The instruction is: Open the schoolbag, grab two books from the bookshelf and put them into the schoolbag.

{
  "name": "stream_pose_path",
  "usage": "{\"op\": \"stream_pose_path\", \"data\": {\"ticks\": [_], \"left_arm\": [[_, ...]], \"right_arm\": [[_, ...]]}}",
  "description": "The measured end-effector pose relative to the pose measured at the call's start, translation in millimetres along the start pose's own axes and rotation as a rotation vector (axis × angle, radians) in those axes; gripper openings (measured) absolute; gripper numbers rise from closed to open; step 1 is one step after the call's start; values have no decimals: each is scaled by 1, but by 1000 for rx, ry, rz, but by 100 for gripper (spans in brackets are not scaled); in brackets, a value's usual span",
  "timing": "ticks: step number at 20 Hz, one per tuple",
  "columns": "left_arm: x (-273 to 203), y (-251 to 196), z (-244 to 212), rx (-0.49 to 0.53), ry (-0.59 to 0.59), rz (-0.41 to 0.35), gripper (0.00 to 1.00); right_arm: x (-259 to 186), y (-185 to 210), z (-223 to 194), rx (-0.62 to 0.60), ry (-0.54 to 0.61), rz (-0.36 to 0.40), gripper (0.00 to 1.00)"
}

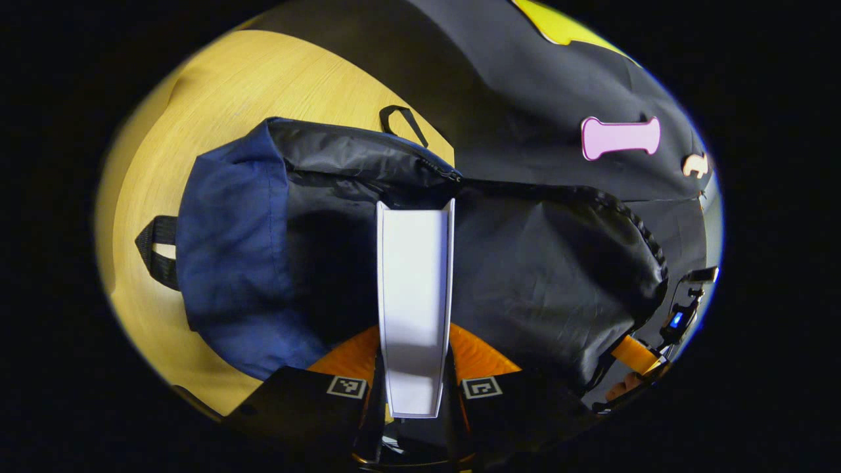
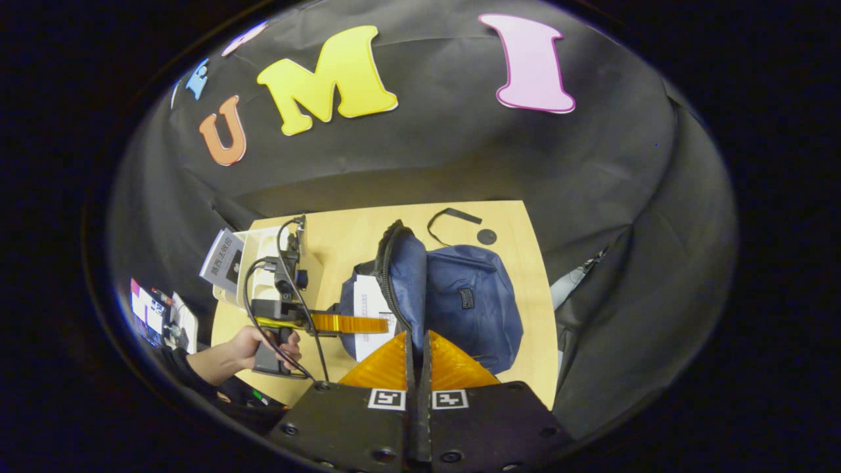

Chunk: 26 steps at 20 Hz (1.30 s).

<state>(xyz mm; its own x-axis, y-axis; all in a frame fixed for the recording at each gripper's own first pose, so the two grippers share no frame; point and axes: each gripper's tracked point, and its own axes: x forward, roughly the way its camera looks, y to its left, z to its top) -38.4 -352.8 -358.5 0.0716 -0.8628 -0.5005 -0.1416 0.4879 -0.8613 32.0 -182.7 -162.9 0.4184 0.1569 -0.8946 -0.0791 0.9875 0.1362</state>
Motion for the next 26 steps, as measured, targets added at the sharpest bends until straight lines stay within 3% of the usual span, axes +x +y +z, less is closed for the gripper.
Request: {"op": "stream_pose_path", "data": {"ticks": [1, 4, 5, 6, 8, 10, 11, 12, 13, 18, 22, 26], "left_arm": [[1, 2, 0, -11, 8, -10, 39], [7, 9, 2, -17, 32, -14, 41], [9, 16, 1, -7, 37, 16, 35], [11, 22, 0, 2, 53, 43, 49], [13, 36, -1, 6, 70, 114, 59], [9, 61, 0, 34, 77, 235, 71], [5, 72, 2, 47, 76, 294, 65], [2, 78, 3, 45, 74, 328, 94], [-1, 80, 4, 39, 74, 347, 96], [-42, 80, 11, 140, 56, 529, 96], [-85, 50, 34, 389, -104, 633, 96], [-140, 22, 38, 520, -240, 702, 96]], "right_arm": [[1, 1, 1, 0, 2, 1, 0], [4, 3, 1, 0, 7, 4, 0], [5, 3, 2, -2, 9, 2, 0], [6, 3, 1, -2, 11, 2, 0], [8, 2, -1, 1, 16, 2, 0], [11, 2, -2, 4, 20, 1, 0], [12, 2, -2, 6, 21, 2, 0], [12, 2, -3, 5, 22, 3, 0], [13, 3, -4, 4, 25, 7, 0], [15, 9, -6, -4, 27, 17, 0], [18, 12, -7, -5, 28, 20, 3], [18, 18, -9, -15, 22, 22, 0]]}}
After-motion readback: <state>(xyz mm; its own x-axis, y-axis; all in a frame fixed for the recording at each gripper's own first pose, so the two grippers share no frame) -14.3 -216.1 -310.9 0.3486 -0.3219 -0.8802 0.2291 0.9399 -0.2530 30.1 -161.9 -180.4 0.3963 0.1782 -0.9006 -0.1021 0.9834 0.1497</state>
